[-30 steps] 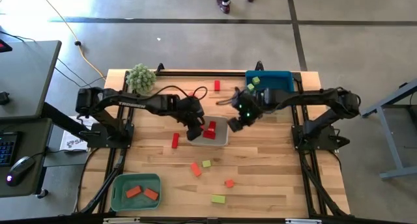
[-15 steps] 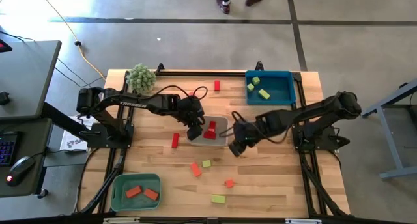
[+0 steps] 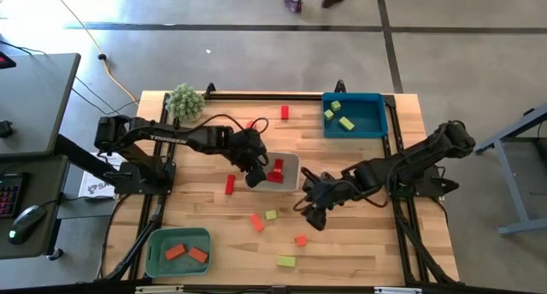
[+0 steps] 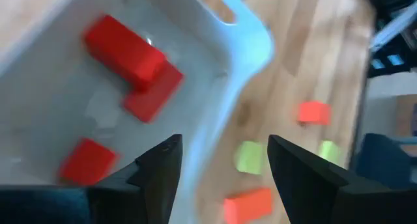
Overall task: Sort & place blocks by color
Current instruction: Put the orange wooden block into the green bin
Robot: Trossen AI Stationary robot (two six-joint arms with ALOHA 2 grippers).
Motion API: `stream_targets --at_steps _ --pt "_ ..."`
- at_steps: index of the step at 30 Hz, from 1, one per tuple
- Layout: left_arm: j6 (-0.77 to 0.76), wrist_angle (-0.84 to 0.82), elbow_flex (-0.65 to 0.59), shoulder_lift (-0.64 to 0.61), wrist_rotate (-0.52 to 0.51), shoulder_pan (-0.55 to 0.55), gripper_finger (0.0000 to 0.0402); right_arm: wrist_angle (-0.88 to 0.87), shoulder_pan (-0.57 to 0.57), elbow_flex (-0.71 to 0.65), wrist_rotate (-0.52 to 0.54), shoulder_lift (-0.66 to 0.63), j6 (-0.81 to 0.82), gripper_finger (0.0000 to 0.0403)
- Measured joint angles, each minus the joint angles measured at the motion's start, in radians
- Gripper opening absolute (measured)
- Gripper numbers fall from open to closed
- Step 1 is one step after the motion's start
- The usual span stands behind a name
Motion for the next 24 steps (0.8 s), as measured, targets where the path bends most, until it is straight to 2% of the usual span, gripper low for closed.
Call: stream_targets --at_steps 6,11,14,24 --pt "-0.110 -0.012 -0.002 -0.047 -0.017 -0.080 0.0215 0.012 0.076 0.000 0.066 0.030 -0.154 0.0248" --pt "-0.222 -0.012 -0.002 -0.082 -0.026 -0.152 0.0215 0.099 0.136 -0.001 0.074 0.109 -0.327 0.0248" --pt "-0.283 -0.008 -0.001 -0.101 -0.070 -0.205 0.0215 0.146 0.160 -0.001 0.081 0.162 -0.411 0.0248" --pt "-0.412 -0.012 -0.002 -0.107 -0.177 -0.360 0.0215 0.170 0.184 -0.001 0.088 0.300 -0.448 0.0248"
